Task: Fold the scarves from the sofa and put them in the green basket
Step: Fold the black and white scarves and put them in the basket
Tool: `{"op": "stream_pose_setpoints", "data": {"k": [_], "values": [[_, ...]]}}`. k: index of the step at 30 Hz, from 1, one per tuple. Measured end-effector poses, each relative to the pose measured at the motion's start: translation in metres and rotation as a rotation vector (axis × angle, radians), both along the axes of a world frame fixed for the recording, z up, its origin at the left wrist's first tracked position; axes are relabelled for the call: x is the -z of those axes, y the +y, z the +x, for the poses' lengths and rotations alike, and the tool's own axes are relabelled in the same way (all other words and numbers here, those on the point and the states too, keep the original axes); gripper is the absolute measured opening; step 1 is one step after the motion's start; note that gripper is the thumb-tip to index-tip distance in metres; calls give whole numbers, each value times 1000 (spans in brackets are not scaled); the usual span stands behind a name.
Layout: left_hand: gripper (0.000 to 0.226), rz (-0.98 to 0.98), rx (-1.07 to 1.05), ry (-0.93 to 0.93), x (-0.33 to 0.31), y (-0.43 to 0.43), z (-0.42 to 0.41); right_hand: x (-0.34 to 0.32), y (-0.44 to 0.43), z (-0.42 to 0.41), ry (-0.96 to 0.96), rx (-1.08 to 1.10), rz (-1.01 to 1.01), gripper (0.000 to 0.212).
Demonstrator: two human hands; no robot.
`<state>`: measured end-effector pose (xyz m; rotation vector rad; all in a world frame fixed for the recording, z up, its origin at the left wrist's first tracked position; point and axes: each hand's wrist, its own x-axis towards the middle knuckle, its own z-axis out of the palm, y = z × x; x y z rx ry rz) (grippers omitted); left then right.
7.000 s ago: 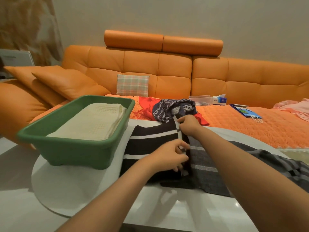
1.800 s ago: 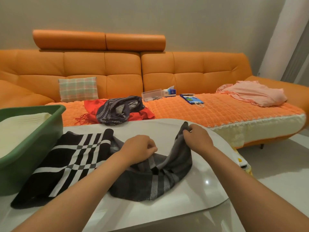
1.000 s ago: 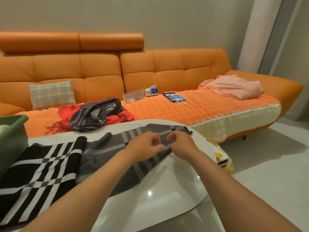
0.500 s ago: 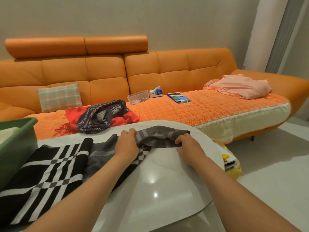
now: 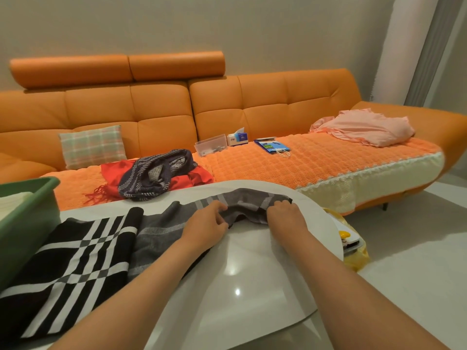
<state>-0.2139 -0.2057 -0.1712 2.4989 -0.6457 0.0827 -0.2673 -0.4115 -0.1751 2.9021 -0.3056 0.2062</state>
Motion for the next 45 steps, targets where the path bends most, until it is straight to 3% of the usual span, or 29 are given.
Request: {"op": "stream_pose_setpoints", "data": {"k": [2,4,6,10,12,14,16,18,19,21,24,27,30,32,34,36,39,42,45], "values": [[54,239,25,-139,-4,-3,-4,-7,-6,-9,81,70,-18,28],[48,338,54,-173,-10,-9,-10,-15,-18,-20,157,169,3,35],[25,255,77,-142,-14,-16,-19,-25,-28,-34,236,275,31,40],[14,112,246,12,-18,-31,-45,-37,-33,-59,250,378,-71,38],[11,73,340,141,-19,-37,-59,-35,-31,-62,87,217,-46,34],[11,-37,367,210,-19,-40,-67,-33,-23,-62,-42,-49,158,24],[14,-230,332,256,-18,-40,-70,-34,-9,-63,-56,-209,374,23],[19,-307,222,170,-14,-34,-66,-35,3,-61,-16,-256,498,26],[20,-262,169,107,-12,-29,-63,-33,7,-60,21,-253,551,31],[25,20,106,5,-6,-14,-50,-28,12,-59,124,-202,630,51],[56,480,121,105,6,9,-32,-21,7,-58,344,-64,474,72],[74,572,119,196,13,16,-25,-12,-8,-53,402,111,352,72],[79,582,89,176,14,8,-23,-14,-15,-53,332,199,201,66],[80,578,93,188,14,0,-19,-17,-8,-49,217,72,103,60],[72,528,154,180,13,-7,-15,-21,8,-43,129,-98,192,55],[55,326,212,186,8,-8,-13,-24,26,-38,131,-206,343,56],[46,30,139,166,-3,12,-14,-24,53,-31,188,-291,367,59],[47,65,-6,16,-10,53,-10,-26,80,-24,200,-349,359,54],[35,219,-136,-103,-17,105,-12,-31,117,-16,197,-416,369,41]]}}
